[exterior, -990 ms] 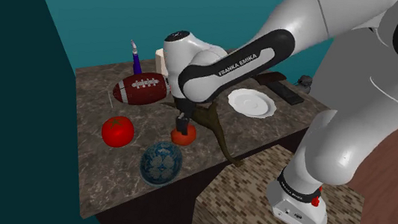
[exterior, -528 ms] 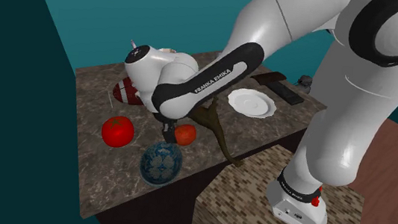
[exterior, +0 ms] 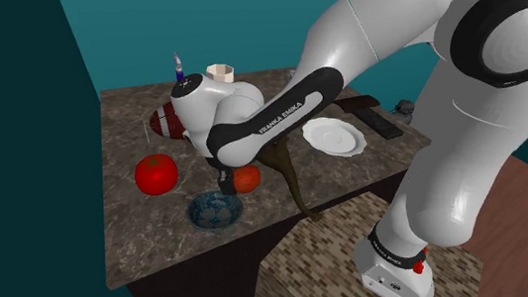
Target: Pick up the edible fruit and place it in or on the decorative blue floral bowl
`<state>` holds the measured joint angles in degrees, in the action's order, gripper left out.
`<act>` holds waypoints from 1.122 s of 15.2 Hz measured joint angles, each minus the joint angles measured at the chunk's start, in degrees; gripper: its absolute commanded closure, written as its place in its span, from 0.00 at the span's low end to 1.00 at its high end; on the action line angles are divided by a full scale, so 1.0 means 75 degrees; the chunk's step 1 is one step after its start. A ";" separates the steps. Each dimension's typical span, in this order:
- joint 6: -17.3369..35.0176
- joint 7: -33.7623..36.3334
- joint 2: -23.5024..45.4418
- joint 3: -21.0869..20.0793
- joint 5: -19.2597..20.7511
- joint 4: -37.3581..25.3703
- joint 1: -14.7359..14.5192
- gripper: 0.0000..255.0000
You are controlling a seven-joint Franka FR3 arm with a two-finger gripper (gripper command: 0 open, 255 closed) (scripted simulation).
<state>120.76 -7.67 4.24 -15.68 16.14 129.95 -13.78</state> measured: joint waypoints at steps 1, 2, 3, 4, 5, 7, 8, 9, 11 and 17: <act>0.0005 0.0002 0.0004 0.0000 0.0002 0.0001 0.0000 0.00; 0.0007 0.0004 0.0007 0.0000 0.0003 0.0000 -0.0001 0.00; 0.0009 0.0005 0.0009 0.0000 0.0004 0.0000 -0.0001 0.00; 0.0010 0.0006 0.0010 0.0000 0.0005 -0.0001 -0.0001 0.00; 0.0010 0.0006 0.0010 0.0000 0.0005 0.0000 -0.0001 1.00; 0.0016 0.0007 0.0006 -0.0003 0.0006 -0.0009 -0.0003 1.00; 0.0018 0.0008 0.0005 -0.0003 0.0006 -0.0009 -0.0004 1.00; 0.0018 0.0008 0.0005 -0.0004 0.0006 -0.0010 -0.0004 1.00; 0.0021 0.0007 0.0004 -0.0005 0.0005 -0.0009 -0.0004 1.00; -0.0100 -0.0044 -0.0082 -0.0009 -0.0043 -0.0039 -0.0001 1.00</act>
<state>120.00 -8.00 3.63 -15.75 15.82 129.66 -13.79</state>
